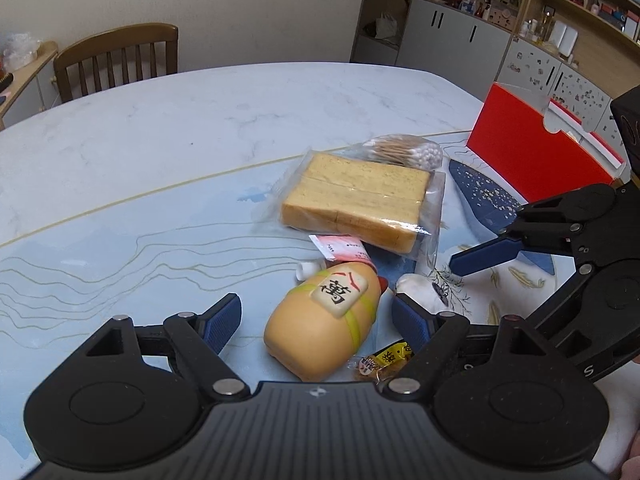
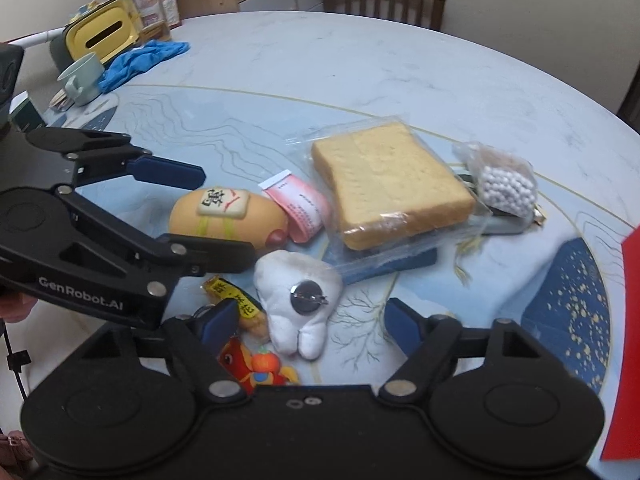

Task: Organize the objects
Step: 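Grasp the yellow egg toy with the left tool while the right tool grasps the white tooth plush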

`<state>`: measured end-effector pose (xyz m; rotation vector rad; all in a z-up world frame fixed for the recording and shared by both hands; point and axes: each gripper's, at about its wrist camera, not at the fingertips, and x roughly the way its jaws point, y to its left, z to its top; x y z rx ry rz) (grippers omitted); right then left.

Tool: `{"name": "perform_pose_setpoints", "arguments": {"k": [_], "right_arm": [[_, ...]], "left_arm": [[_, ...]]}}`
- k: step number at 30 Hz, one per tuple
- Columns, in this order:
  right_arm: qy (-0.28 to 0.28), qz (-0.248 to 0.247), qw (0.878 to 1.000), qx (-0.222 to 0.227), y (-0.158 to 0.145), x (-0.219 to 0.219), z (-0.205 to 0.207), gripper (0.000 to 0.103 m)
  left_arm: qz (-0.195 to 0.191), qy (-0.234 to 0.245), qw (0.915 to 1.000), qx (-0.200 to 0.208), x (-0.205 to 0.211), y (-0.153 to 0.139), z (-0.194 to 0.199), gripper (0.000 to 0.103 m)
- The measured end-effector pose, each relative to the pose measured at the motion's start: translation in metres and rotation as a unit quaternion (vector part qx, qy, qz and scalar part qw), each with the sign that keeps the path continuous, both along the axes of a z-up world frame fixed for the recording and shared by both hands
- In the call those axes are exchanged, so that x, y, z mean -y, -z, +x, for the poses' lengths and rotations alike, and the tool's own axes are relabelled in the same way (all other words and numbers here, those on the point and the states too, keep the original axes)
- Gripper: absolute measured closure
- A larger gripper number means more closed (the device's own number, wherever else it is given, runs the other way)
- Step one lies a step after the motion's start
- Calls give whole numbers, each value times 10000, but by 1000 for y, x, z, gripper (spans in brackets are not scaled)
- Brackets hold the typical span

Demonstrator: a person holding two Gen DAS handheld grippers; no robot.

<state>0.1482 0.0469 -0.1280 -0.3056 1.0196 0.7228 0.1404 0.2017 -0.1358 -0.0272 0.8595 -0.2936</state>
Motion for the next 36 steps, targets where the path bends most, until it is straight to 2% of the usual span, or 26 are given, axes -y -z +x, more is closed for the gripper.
{"name": "perform_pose_setpoints", "arguments": {"k": [5, 7, 9, 13, 19, 26, 36], "right_arm": [[-168, 78, 9998, -26, 0, -3, 3, 33], [-194, 151, 9997, -72, 0, -2, 6, 34], [-199, 236, 9994, -166, 1, -1, 9, 35], [-127, 432, 9979, -457, 5, 2, 17, 36], [411, 875, 9914, -879, 7, 15, 33, 42], [202, 574, 9966, -564, 5, 4, 23, 55], [83, 282, 9994, -205, -15, 23, 0, 58]], "left_arm": [[-79, -33, 10000, -7, -5, 1, 0, 24], [-159, -27, 9999, -44, -7, 2, -1, 36], [-284, -5, 9996, -94, -11, 2, 0, 42], [-368, -37, 9993, -107, -14, 1, 0, 46], [-523, -165, 9985, -86, -22, -3, -3, 48], [-393, -280, 9988, -35, -18, -10, -11, 49], [-213, -288, 9993, 122, 3, -28, -28, 51]]}}
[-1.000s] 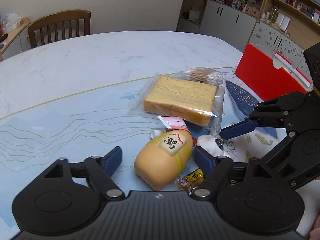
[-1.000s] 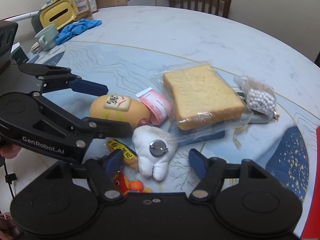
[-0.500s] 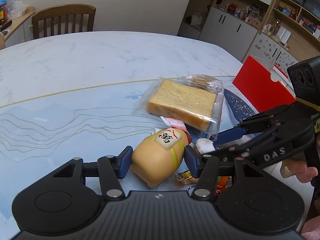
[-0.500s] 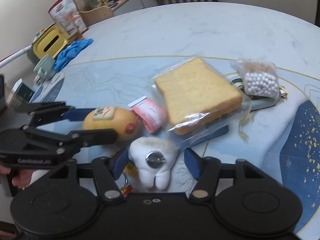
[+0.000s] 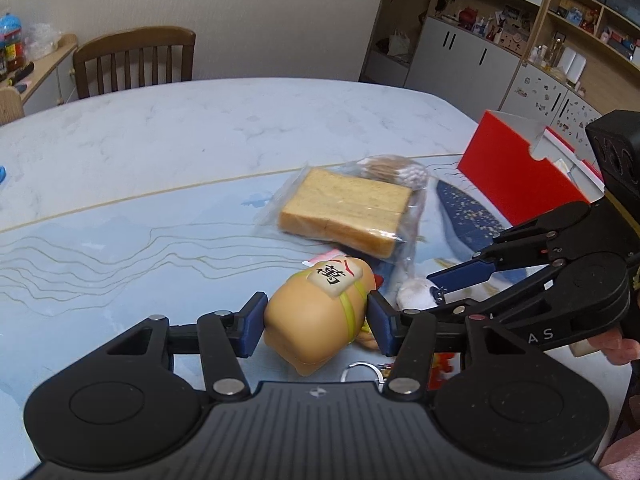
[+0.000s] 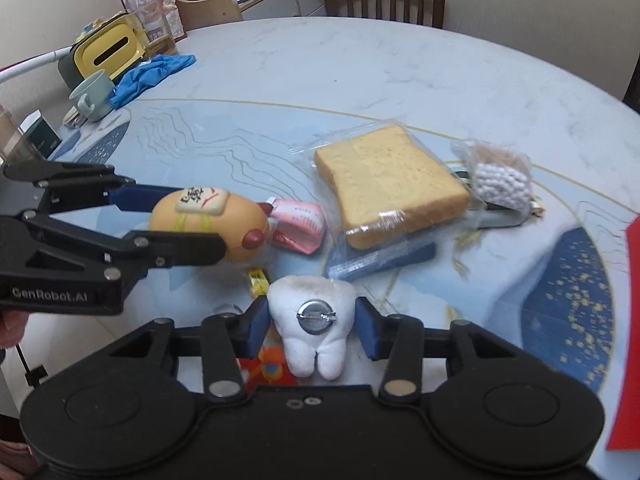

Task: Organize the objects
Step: 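Grasp the yellow egg toy with the left tool while the right tool grasps the white tooth plush, then lift and carry the egg toy and tooth plush with both tools toward the box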

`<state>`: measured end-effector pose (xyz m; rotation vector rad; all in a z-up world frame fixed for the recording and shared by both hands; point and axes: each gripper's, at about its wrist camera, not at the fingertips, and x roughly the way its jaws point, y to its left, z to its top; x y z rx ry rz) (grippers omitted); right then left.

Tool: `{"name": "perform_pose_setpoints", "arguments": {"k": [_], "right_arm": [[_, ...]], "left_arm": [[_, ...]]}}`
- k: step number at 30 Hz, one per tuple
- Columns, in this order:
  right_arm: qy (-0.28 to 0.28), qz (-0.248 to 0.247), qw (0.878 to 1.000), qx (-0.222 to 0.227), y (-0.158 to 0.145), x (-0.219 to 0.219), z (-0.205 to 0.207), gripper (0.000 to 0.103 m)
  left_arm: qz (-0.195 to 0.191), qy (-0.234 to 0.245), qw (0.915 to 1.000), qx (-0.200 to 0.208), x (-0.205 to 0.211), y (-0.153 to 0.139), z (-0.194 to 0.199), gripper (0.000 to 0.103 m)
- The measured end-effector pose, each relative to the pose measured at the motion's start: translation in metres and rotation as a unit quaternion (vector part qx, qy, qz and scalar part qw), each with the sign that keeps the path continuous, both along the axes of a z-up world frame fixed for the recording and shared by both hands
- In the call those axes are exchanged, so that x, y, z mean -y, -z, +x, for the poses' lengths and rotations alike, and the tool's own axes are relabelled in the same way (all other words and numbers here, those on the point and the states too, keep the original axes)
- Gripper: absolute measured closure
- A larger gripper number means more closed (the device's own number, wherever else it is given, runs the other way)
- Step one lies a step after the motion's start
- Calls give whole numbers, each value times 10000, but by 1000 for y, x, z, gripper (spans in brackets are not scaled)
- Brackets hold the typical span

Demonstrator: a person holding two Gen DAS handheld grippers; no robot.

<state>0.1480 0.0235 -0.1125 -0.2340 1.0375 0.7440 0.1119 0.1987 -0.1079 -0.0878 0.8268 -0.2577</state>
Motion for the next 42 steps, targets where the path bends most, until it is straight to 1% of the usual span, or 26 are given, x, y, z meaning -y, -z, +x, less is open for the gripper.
{"name": "perform_pose_setpoints", "arguments": {"k": [4, 6, 9, 17, 31, 42], "right_arm": [[49, -44, 9997, 223, -17, 17, -6, 58], [95, -91, 9991, 412, -27, 27, -8, 58], [183, -54, 9981, 592, -41, 44, -10, 58], [398, 59, 9958, 820, -66, 100, -4, 58], [754, 105, 9914, 1060, -83, 193, 18, 58], [1113, 79, 9867, 1181, -84, 256, 42, 58]], "left_arm": [[92, 53, 9999, 92, 16, -13, -5, 51], [167, 64, 9998, 133, 26, -20, -5, 51], [272, 117, 9994, 201, 45, -29, -6, 51], [419, 383, 9976, 403, 104, -55, 2, 51], [500, 869, 9931, 602, 202, -77, 34, 51], [653, 1141, 9888, 708, 268, -88, 74, 51]]}}
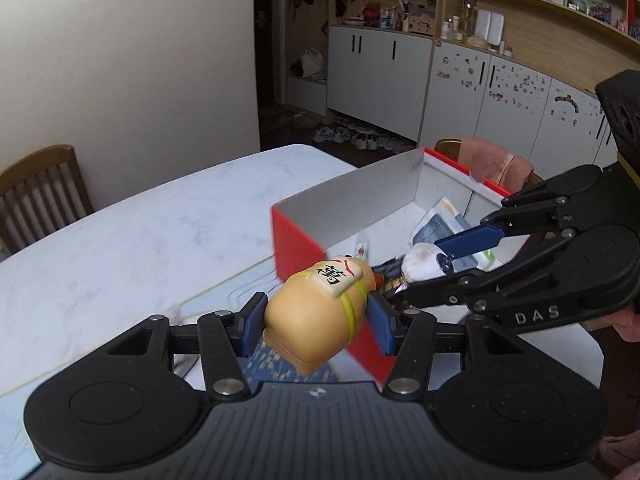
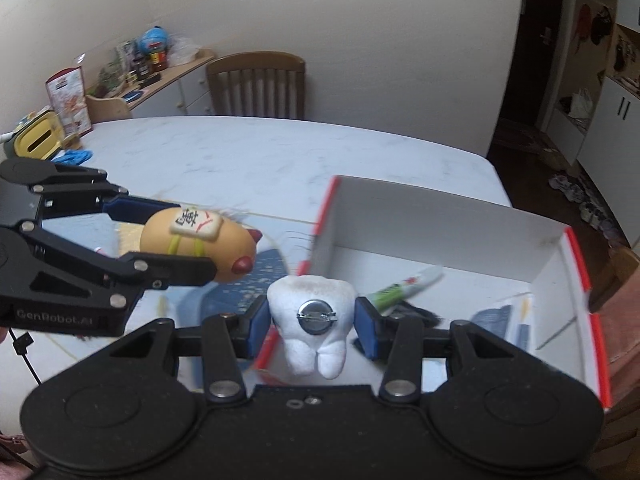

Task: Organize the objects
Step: 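Lift and carry the egg toy and tooth plush with both tools toward the box, then open the left tool to drop the egg toy while the right tool releases the plush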

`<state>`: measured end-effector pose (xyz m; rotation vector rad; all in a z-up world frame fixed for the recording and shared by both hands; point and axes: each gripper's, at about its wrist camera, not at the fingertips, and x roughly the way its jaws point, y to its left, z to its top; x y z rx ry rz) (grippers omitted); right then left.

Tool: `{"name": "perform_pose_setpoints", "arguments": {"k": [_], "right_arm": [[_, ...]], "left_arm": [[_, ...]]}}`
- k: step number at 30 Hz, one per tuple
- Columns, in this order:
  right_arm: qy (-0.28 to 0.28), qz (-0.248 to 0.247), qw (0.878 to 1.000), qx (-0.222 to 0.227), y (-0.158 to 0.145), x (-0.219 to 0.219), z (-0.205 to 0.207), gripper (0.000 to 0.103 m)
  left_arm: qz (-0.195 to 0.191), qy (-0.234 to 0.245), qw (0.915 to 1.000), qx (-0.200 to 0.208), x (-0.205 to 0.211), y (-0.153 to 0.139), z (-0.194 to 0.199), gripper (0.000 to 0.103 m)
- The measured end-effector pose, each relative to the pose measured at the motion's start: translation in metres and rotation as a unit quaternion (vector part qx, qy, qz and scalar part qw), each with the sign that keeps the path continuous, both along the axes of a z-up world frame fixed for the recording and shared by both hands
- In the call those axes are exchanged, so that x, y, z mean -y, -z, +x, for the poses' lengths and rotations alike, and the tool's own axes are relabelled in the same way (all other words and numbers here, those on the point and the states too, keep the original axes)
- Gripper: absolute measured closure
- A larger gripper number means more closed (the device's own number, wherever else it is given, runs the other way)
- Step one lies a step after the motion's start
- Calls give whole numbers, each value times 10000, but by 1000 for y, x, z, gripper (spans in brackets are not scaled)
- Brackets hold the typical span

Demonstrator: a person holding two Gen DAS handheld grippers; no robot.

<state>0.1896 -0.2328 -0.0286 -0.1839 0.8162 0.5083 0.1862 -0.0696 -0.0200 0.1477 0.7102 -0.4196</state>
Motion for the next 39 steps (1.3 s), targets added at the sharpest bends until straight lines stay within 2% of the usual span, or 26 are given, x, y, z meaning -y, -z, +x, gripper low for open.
{"name": "perform_pose_setpoints", "arguments": {"k": [10, 19, 29, 39], "right_arm": [[383, -141, 9991, -68, 16, 47, 26, 58], [454, -409, 9978, -268, 40, 58, 55, 59], [460, -632, 9956, -516, 57, 66, 72, 59], [412, -820, 9929, -763, 69, 65, 76, 58]], "left_arm": [[356, 129, 9992, -109, 59, 5, 52, 51], [542, 200, 9972, -466, 107, 30, 105, 51], [854, 308, 9934, -701, 136, 60, 140, 50], [924, 391, 9849, -1414, 153, 82, 165, 50]]}}
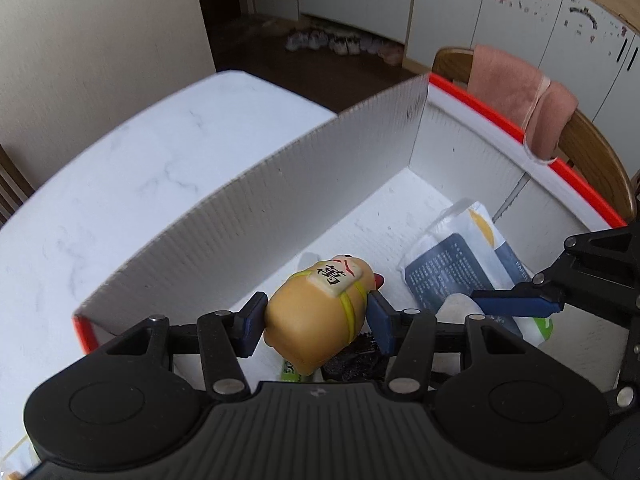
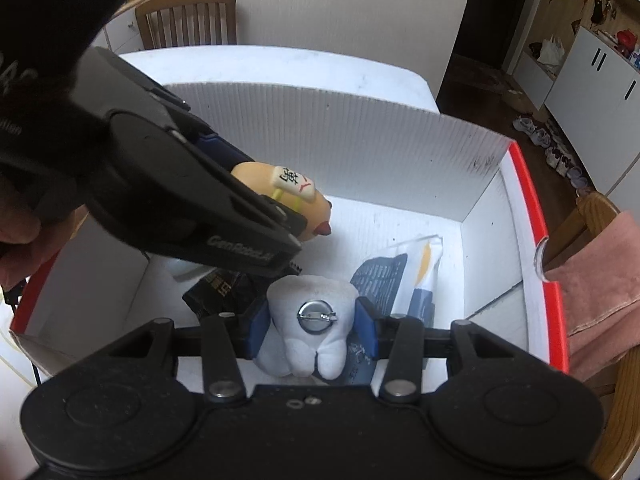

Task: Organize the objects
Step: 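Open the left tool to drop the egg toy while the right tool releases the plush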

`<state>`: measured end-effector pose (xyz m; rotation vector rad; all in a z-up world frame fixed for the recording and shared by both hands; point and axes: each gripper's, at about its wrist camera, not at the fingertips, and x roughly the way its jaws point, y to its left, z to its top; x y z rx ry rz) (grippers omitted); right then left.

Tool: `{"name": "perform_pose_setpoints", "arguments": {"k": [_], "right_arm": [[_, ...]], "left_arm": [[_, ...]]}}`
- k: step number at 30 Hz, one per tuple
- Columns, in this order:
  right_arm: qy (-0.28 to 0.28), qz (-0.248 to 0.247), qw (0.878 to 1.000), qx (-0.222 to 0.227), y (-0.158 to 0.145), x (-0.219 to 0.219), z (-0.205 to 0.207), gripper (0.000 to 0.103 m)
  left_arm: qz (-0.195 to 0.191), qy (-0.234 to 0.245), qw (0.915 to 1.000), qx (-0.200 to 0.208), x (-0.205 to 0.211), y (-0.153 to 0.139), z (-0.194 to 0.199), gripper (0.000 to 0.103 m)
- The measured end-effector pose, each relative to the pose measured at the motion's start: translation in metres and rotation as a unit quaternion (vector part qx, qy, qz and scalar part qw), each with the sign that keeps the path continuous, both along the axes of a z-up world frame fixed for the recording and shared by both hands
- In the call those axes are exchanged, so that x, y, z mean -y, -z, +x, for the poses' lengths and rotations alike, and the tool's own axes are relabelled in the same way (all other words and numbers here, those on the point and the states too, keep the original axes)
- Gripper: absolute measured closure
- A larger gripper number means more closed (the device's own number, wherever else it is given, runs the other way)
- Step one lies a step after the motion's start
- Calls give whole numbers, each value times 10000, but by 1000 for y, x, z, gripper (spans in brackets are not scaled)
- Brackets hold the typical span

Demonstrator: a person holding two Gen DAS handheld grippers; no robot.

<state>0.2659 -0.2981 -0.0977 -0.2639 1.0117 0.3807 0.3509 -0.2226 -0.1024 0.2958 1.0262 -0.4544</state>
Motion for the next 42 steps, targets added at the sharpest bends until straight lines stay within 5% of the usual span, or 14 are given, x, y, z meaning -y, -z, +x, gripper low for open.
{"name": "perform_pose_setpoints", "arguments": {"k": [9, 19, 23, 42], "right_arm": [[54, -106, 9997, -199, 8, -1, 1, 57], [99, -46, 9998, -177, 7, 4, -4, 52], [157, 45, 9998, -86, 1, 6, -4, 48], [313, 572, 9972, 373, -54, 7, -41, 43]], "left_arm": [[195, 126, 9994, -262, 6, 8, 6, 49], [431, 387, 9983, -51, 14, 7, -3, 47], [317, 435, 9985, 60, 12, 1, -9, 38], [-439, -31, 9949, 906, -50, -65, -63, 38]]}}
